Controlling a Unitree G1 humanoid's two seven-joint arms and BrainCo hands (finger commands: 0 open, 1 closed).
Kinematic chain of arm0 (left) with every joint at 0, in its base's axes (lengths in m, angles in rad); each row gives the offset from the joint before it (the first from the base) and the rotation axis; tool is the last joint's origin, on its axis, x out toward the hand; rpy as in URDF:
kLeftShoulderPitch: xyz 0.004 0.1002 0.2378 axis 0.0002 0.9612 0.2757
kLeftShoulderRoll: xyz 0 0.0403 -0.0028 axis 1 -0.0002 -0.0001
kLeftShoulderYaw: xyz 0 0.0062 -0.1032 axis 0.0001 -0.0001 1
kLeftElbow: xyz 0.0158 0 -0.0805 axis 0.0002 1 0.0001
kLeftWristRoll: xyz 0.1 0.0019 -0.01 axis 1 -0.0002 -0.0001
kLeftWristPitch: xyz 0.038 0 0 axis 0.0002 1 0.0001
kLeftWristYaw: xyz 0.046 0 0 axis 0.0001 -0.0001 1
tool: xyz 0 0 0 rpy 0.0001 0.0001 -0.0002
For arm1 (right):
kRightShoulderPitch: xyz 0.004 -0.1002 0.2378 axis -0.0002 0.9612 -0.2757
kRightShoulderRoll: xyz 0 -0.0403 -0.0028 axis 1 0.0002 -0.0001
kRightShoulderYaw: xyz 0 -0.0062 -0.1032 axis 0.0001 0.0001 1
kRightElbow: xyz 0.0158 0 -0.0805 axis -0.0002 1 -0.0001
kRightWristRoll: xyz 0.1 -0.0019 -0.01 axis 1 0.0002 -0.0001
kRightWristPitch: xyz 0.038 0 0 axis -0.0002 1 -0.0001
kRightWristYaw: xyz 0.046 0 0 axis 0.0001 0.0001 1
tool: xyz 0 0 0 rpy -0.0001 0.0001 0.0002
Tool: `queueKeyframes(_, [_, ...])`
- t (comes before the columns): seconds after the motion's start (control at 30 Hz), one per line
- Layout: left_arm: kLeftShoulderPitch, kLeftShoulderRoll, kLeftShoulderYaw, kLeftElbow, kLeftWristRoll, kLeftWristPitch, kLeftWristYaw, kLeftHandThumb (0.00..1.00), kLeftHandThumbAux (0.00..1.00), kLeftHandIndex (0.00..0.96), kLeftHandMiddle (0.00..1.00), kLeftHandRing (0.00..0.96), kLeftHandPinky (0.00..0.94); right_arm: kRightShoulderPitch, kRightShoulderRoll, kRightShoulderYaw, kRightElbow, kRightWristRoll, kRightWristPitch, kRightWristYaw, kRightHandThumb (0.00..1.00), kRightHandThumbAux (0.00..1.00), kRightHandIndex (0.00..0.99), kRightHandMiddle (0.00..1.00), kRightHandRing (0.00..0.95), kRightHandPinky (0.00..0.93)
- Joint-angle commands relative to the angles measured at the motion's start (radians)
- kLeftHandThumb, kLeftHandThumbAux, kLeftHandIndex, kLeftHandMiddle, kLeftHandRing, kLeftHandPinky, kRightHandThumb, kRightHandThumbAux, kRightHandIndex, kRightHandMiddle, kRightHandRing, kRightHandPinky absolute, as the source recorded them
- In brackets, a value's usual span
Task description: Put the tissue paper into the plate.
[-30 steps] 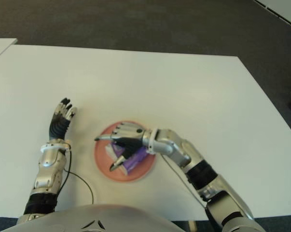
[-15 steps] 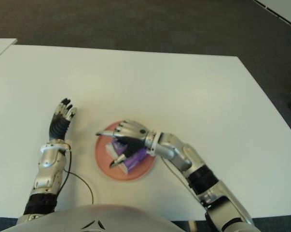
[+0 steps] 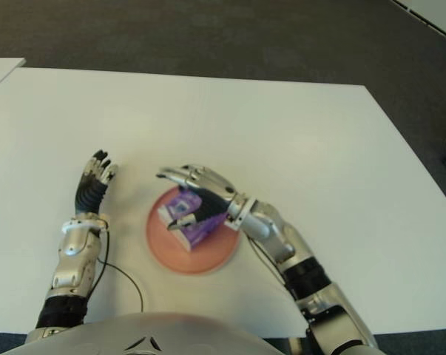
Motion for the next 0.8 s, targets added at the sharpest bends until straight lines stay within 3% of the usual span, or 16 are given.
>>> queueKeyframes(0.03, [0.0,-0.002,0.001,0.008,0.003,0.017,0.005,0.0,0.582,0.004,0.01,0.0,0.0,0.002,-0.001,-0.079,0.032,0.112,0.006,-0.003,0.121,0.297,0.0,0.0,0.0,0.0])
queueKeyframes(0.17, [-0.002,-0.004,0.002,0.004,0.007,0.028,0.012,0.0,0.583,0.01,0.013,0.0,0.0,0.009,0.017,-0.143,0.013,0.214,0.016,-0.002,0.136,0.285,0.0,0.0,0.0,0.0])
queueKeyframes(0.33, [-0.003,-0.004,0.002,0.002,0.011,0.034,0.017,0.0,0.584,0.014,0.015,0.0,0.0,0.023,0.043,-0.175,-0.017,0.274,0.038,0.005,0.15,0.276,0.0,0.0,0.0,0.0])
queueKeyframes(0.5, [-0.009,-0.001,0.004,0.015,0.014,0.029,0.016,0.0,0.582,0.011,0.015,0.0,0.0,0.058,0.104,-0.219,-0.079,0.372,0.08,-0.014,0.158,0.265,0.0,0.0,0.0,0.0])
queueKeyframes(0.7, [-0.014,0.0,0.004,0.026,0.013,0.015,0.011,0.0,0.573,0.002,0.01,0.0,0.0,-0.007,0.13,-0.333,-0.037,0.294,0.072,-0.148,0.179,0.275,0.0,0.0,0.0,0.0])
queueKeyframes(0.8, [-0.013,0.0,0.003,0.023,0.01,0.015,0.006,0.0,0.571,0.0,0.006,0.0,0.0,-0.074,0.119,-0.381,0.105,0.342,0.003,-0.176,0.18,0.31,0.0,0.0,0.0,0.0])
